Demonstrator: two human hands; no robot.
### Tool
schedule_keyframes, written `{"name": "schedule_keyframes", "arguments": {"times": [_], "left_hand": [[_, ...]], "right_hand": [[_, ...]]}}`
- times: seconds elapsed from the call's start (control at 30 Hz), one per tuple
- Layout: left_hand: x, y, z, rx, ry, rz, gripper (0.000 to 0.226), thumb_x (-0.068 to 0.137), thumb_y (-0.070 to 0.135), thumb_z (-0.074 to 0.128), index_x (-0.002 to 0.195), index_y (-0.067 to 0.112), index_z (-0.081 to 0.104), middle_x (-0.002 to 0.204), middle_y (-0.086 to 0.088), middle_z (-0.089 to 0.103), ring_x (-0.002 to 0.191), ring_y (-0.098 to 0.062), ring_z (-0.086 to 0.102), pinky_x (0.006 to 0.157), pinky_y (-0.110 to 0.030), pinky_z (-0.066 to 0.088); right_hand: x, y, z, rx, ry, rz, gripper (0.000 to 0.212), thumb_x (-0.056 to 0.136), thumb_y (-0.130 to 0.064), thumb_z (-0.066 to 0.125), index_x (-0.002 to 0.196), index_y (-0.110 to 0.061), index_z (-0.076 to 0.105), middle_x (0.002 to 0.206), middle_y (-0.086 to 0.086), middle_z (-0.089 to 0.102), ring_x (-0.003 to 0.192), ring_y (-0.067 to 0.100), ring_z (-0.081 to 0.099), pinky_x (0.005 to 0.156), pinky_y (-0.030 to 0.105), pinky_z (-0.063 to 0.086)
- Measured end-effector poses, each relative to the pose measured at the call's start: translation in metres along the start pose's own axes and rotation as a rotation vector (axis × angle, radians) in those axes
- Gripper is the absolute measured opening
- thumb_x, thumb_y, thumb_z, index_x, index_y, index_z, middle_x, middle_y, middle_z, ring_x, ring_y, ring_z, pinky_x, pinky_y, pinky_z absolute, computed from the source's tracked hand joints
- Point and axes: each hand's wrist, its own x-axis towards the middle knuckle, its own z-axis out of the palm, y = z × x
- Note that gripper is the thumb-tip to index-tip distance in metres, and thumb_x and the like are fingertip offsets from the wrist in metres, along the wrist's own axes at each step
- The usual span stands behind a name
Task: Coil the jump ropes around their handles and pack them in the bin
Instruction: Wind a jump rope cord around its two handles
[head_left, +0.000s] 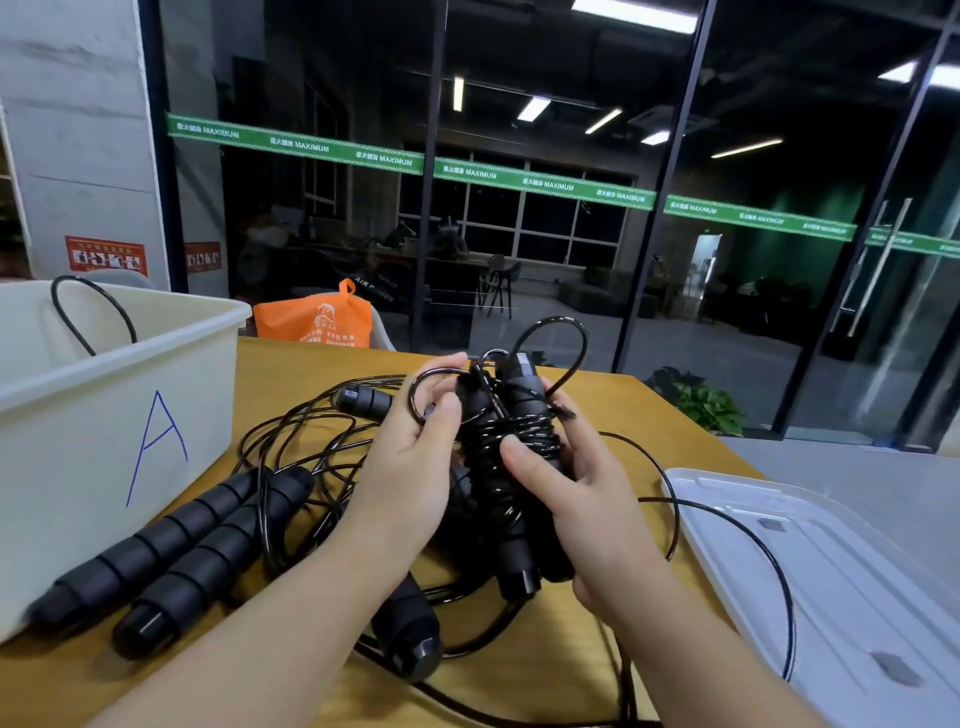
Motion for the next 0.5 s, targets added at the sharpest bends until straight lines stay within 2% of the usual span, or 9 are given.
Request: {"name": "schedule_keyframes", "arguments": {"times": [0.07, 0.13, 0.23, 0.33, 0.4, 0.43, 0.5], "left_hand": [[0.002, -0.001, -0.001, 0.087, 0.028, 0.022, 0.027, 0.097, 0.039, 0.037, 0.098, 0.048, 0.062, 0.106, 0.016, 0.065, 0.097, 0.008, 0.06, 0.09, -0.029, 0.05], [0.002, -0.001, -0.001, 0.137, 0.024, 0.048, 0.029, 0.089, 0.054, 0.036, 0.093, 0.05, 0.065, 0.104, 0.015, 0.066, 0.1, 0.006, 0.06, 0.096, -0.034, 0.049], [0.001, 0.002, 0.001, 0.088, -0.026, 0.086, 0.029, 0.09, 0.057, 0.044, 0.093, 0.045, 0.07, 0.094, 0.012, 0.07, 0.107, -0.009, 0.062, 0.103, -0.042, 0.044], [-0.002, 0.009, 0.008, -0.059, -0.12, 0.084, 0.041, 0.092, 0.052, 0.048, 0.072, 0.025, 0.07, 0.09, 0.007, 0.071, 0.106, -0.015, 0.064, 0.104, -0.045, 0.041], [-0.007, 0.015, 0.012, -0.146, -0.142, 0.033, 0.045, 0.089, 0.042, 0.044, 0.081, 0.004, 0.068, 0.067, 0.005, 0.065, 0.09, -0.012, 0.066, 0.1, -0.039, 0.043], [-0.009, 0.018, 0.014, -0.177, -0.155, 0.008, 0.044, 0.088, 0.039, 0.043, 0.089, 0.002, 0.067, 0.055, 0.006, 0.055, 0.078, -0.011, 0.064, 0.097, -0.035, 0.045], [-0.012, 0.025, 0.017, -0.253, -0.171, -0.047, 0.039, 0.087, 0.035, 0.042, 0.097, 0.006, 0.066, 0.043, 0.007, 0.039, 0.058, -0.011, 0.052, 0.091, -0.028, 0.046]], "right_hand": [[0.001, 0.0, -0.003, -0.006, 0.025, -0.003, 0.039, 0.088, -0.016, 0.067, 0.117, -0.041, 0.062, 0.107, -0.001, 0.072, 0.1, 0.021, 0.069, 0.089, 0.049, 0.055], [0.003, 0.0, -0.005, -0.004, 0.045, -0.007, 0.035, 0.089, -0.016, 0.066, 0.113, -0.041, 0.064, 0.108, -0.001, 0.072, 0.1, 0.021, 0.069, 0.089, 0.05, 0.055], [0.007, 0.004, -0.012, 0.025, 0.107, 0.004, 0.04, 0.089, -0.02, 0.068, 0.124, -0.037, 0.059, 0.111, -0.002, 0.071, 0.104, 0.02, 0.068, 0.09, 0.049, 0.054], [0.011, 0.006, -0.019, 0.016, 0.187, 0.016, 0.054, 0.083, -0.029, 0.072, 0.134, -0.031, 0.053, 0.117, -0.003, 0.069, 0.109, 0.019, 0.066, 0.095, 0.049, 0.052], [0.013, 0.006, -0.022, -0.011, 0.207, 0.012, 0.047, 0.085, -0.028, 0.072, 0.13, -0.027, 0.056, 0.114, 0.0, 0.07, 0.106, 0.021, 0.067, 0.092, 0.05, 0.053], [0.014, 0.007, -0.023, -0.031, 0.217, 0.003, 0.042, 0.085, -0.028, 0.071, 0.125, -0.027, 0.059, 0.11, 0.002, 0.071, 0.103, 0.024, 0.068, 0.09, 0.052, 0.054], [0.013, 0.008, -0.023, -0.078, 0.239, -0.019, 0.036, 0.08, -0.031, 0.07, 0.115, -0.03, 0.062, 0.102, 0.004, 0.072, 0.097, 0.026, 0.069, 0.087, 0.053, 0.055]]}}
